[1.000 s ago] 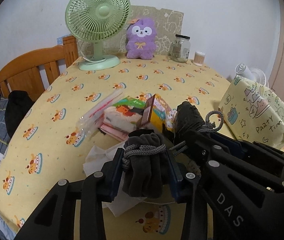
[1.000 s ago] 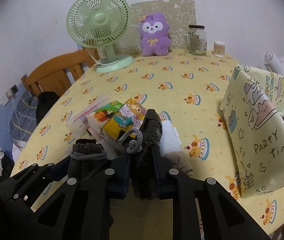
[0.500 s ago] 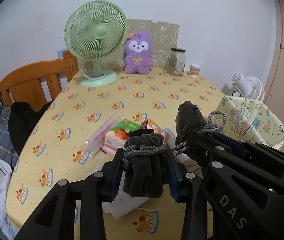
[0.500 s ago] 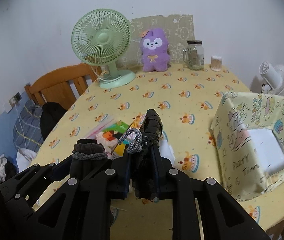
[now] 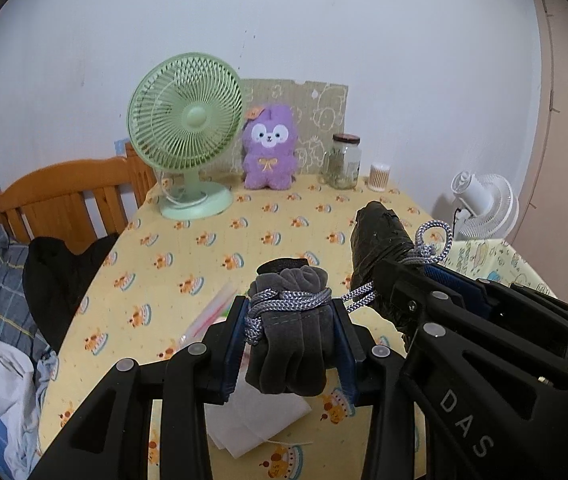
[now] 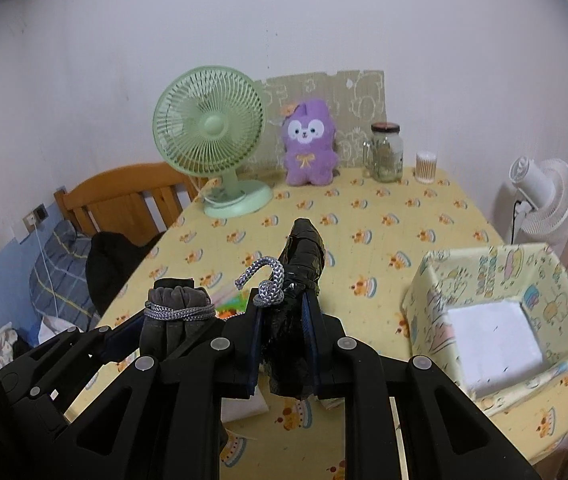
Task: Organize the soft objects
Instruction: 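Lift both held items and carry them over the patterned paper box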
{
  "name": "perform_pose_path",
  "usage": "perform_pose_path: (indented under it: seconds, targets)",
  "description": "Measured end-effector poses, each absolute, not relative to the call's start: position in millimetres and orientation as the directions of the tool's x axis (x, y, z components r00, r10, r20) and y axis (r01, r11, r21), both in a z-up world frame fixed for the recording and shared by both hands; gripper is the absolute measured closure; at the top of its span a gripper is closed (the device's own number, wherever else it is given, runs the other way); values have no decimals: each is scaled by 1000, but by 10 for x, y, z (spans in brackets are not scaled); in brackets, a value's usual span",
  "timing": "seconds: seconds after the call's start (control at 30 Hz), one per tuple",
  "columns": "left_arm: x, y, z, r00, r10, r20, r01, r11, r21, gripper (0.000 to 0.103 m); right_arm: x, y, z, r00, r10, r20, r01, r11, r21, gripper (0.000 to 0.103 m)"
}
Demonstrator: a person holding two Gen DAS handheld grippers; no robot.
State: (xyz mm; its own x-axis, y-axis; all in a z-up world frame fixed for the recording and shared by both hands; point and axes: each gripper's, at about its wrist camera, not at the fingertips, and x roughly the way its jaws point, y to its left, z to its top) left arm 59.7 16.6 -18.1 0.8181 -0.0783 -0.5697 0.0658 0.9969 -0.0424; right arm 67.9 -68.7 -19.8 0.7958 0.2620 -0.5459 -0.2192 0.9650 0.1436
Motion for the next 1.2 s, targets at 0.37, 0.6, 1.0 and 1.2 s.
perform_pose_path:
  seconds: [0.37, 0.6, 1.0, 1.2]
  targets:
    - [599, 65, -6, 836, -76, -543, 66, 997, -37, 63, 663, -781, 7, 814, 264, -517, -231, 964, 129, 82]
    - [612, -84, 54, 840, -81, -537, 70, 997, -41, 63, 674, -925, 74, 820, 258, -510, -234, 966, 113, 82]
    - [693, -449, 61, 850, -87, -520, 101, 995, -2, 63, 710, -1288, 97, 834, 243, -496, -230, 969, 87, 82]
    - [751, -644, 33, 846, -110, -522, 130, 991, 2, 63, 746, -1488, 66, 839, 223, -497, -212, 974, 80, 82]
